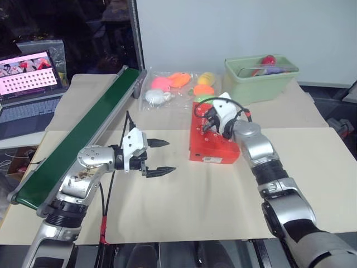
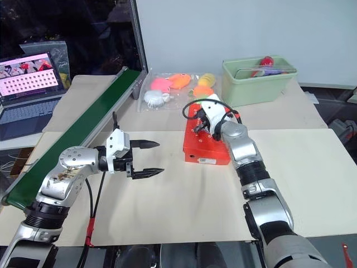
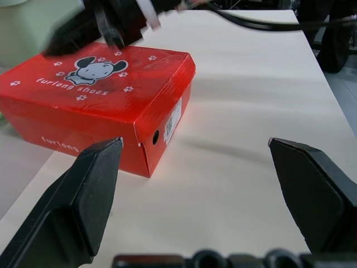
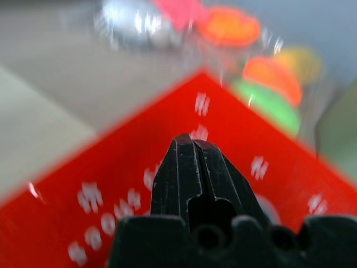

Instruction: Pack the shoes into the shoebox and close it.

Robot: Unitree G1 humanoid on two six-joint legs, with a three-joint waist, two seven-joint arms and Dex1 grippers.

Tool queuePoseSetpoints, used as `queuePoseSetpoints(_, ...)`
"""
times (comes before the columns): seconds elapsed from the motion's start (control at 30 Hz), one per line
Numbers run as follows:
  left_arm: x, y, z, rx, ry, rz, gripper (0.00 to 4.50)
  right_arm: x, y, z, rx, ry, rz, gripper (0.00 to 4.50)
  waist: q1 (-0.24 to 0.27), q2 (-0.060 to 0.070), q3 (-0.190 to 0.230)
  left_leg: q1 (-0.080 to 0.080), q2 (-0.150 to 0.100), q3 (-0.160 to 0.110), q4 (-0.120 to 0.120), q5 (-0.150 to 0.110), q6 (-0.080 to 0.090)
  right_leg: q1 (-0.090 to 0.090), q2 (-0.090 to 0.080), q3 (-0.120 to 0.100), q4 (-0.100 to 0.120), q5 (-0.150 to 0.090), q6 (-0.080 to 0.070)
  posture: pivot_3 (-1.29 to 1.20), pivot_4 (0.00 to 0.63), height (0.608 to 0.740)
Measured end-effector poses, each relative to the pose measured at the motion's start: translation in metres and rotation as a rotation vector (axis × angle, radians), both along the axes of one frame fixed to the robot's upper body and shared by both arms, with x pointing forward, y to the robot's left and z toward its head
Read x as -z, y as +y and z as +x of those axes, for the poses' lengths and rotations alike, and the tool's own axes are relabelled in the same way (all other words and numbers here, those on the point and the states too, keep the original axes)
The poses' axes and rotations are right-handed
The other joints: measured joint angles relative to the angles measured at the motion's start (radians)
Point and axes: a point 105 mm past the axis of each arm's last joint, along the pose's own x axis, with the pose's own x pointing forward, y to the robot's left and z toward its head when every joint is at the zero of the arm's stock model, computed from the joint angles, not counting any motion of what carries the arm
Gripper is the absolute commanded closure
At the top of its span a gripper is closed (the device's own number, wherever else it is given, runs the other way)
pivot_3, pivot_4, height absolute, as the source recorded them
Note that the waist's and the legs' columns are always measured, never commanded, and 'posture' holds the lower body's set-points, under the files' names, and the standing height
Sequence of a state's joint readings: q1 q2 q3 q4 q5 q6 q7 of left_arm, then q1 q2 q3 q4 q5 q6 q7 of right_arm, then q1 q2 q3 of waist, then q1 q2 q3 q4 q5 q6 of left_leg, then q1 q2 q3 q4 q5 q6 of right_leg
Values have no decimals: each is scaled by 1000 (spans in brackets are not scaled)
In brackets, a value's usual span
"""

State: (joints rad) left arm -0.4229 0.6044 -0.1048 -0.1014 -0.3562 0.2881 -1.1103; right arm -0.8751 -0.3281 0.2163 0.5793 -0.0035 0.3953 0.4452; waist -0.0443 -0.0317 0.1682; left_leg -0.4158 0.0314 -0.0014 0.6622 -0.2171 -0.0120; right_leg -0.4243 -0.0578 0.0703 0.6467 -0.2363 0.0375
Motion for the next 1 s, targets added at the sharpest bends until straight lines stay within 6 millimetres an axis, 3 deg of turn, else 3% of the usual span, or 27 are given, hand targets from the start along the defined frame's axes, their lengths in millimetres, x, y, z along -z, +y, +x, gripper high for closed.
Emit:
queuePoseSetpoints(0.3, 0, 2, 1, -18, -3, 0, 0, 2, -2, -6, -23, 111, 42, 4479, -1, -1, -2, 10, 1, 0, 0, 0, 0, 8, 1, 0, 0, -1, -1, 0, 150, 729)
queuePoseSetpoints(0.47, -6, 1, 12, -115, -27, -76, 0, -2, -13, -10, 65, 92, 223, 4479, 5, -1, -2, 5, 0, -1, 0, 0, 0, 3, 0, 0, 0, -1, -1, 0, 150, 729)
queuePoseSetpoints(0.6, -15, 5, 32, -312, -69, -167, 0, -5, -57, -24, 233, 84, 438, 4479, 15, -1, -2, 0, 0, -1, 0, 0, 0, 0, -1, -1, 1, 0, 0, 0, 150, 729)
queuePoseSetpoints(0.7, -19, 17, 43, -447, -79, -207, 0, -25, -94, -35, 356, -1, 603, 4479, 16, -1, -2, -1, 0, -1, 0, 0, 0, -1, -1, 0, 1, 0, 0, 0, 150, 729)
queuePoseSetpoints(0.77, -23, 28, 51, -559, -90, -247, 0, -40, -113, -50, 381, -62, 618, 4479, 16, -1, -2, -1, 0, -1, 0, 0, 0, 0, -1, -1, 0, 0, 1, 0, 150, 729)
queuePoseSetpoints(0.9, -26, 56, 60, -743, -103, -272, 0, -43, -134, -73, 447, -104, 582, 4479, 4, -1, -2, 1, 0, -1, 0, 0, 0, 1, 0, 0, -1, 0, 1, 0, 150, 729)
queuePoseSetpoints(1.0, -7, 77, 56, -840, -44, -263, 0, -40, -172, -89, 585, -136, 487, 4479, 3, 0, -2, 1, -1, 0, 0, 0, 0, 1, -1, 1, -2, 0, 1, 0, 150, 729)
